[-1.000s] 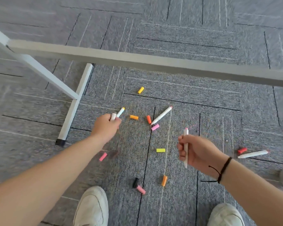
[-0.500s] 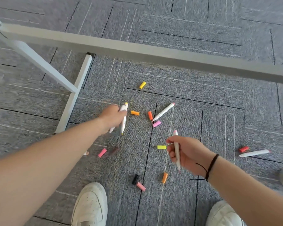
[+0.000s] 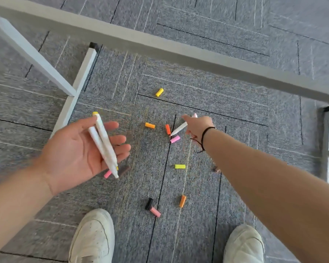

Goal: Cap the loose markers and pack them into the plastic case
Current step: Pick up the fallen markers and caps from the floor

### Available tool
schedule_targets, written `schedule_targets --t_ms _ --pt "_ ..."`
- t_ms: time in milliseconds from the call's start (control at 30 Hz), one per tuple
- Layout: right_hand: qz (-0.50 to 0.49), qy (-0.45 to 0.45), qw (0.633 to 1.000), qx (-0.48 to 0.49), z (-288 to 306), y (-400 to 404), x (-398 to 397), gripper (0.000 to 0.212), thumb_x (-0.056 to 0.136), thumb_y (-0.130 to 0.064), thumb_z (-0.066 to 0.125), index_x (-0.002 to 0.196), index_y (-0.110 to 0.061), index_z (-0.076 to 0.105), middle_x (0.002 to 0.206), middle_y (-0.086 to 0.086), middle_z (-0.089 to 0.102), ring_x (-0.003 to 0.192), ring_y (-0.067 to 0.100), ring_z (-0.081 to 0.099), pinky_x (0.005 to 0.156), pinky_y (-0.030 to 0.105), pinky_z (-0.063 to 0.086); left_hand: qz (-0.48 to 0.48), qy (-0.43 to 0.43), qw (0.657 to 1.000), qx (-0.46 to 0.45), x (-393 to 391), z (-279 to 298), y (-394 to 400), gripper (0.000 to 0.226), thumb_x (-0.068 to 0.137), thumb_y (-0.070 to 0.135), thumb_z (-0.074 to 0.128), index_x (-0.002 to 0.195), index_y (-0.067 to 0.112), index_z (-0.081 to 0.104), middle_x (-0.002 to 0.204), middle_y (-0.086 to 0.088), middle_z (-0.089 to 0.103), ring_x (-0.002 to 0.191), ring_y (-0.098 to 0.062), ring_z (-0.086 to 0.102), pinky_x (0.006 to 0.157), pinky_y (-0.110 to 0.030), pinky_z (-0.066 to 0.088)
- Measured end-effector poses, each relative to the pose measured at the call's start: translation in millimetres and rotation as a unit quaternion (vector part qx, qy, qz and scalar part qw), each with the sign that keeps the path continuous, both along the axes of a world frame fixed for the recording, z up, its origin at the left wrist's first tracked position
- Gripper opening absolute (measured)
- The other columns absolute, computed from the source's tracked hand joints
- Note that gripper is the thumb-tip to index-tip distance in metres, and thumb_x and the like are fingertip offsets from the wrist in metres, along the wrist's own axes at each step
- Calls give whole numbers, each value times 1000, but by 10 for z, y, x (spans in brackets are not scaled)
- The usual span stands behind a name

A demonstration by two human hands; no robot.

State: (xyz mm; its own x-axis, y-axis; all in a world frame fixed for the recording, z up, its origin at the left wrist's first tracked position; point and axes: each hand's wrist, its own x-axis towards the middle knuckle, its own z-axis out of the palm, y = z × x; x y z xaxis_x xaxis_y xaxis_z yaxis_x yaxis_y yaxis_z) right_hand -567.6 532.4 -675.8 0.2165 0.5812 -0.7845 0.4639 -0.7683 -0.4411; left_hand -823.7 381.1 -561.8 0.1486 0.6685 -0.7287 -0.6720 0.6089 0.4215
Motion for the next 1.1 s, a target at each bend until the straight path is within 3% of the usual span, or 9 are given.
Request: schedule_targets --t_ms 200,333,400,500,733,900,967,1033,1100 --pt "84 -130 988 6 -227 153 -71 38 88 -46 69 95 -9 60 75 -2 64 54 5 52 36 16 35 55 52 995 -69 -44 18 -110 52 84 55 58 63 8 67 70 -13 67 69 -30 72 69 -50 61" --pt "-68 127 990 -9 28 43 -24 21 92 -19 66 99 0 62 83 9 68 63 14 58 60 23 52 78 68 989 -102 -82 -17 -146 63 83 64 56 62 6 67 58 -8 56 52 -25 63 69 -50 61" --pt "-118 303 945 -34 280 -88 38 13 96 -13 58 99 0 58 85 14 66 76 23 65 77 35 58 84 64 989 -103 -94 -14 -176 70 82 70 54 62 5 70 61 -10 60 55 -26 65 71 -52 60" --pt "-125 457 878 -71 596 -345 92 14 98 -11 43 99 -3 54 87 18 68 84 31 71 79 42 60 92 65 988 -103 -103 -42 -207 68 86 67 53 62 6 69 62 -9 60 57 -26 65 71 -51 61" --pt "-127 545 822 -106 852 -827 51 21 93 -15 49 110 -5 58 97 14 66 89 28 70 87 45 58 81 66 990 -96 -237 -184 -369 43 91 49 55 80 10 69 66 -3 54 58 -21 55 72 -37 53" --pt "-117 542 821 -137 793 -1094 18 29 92 -25 54 113 -7 61 104 18 67 94 32 68 94 53 53 62 204 969 -125 -515 -450 -642 19 92 31 64 87 13 64 65 -2 51 55 -17 49 68 -34 49" --pt "-106 522 833 -150 783 -1213 -3 28 89 -25 57 110 -8 62 100 18 68 87 30 70 89 50 57 -46 386 914 -119 -651 -552 -784 13 89 22 71 84 13 63 65 -5 51 51 -17 45 57 -32 46" --pt "-91 495 851 -151 787 -1311 0 29 86 -24 58 109 -6 61 94 18 68 80 29 69 85 48 59 -210 585 781 -66 -769 -602 -863 10 89 23 71 83 17 67 65 -4 60 52 -17 50 52 -30 45" --pt "-77 467 868 -152 785 -1378 33 31 86 -23 58 111 -4 60 89 18 68 77 28 68 84 47 58 -323 670 668 -3 -812 -620 -845 8 89 30 71 88 24 65 73 1 67 53 -15 55 50 -28 44"
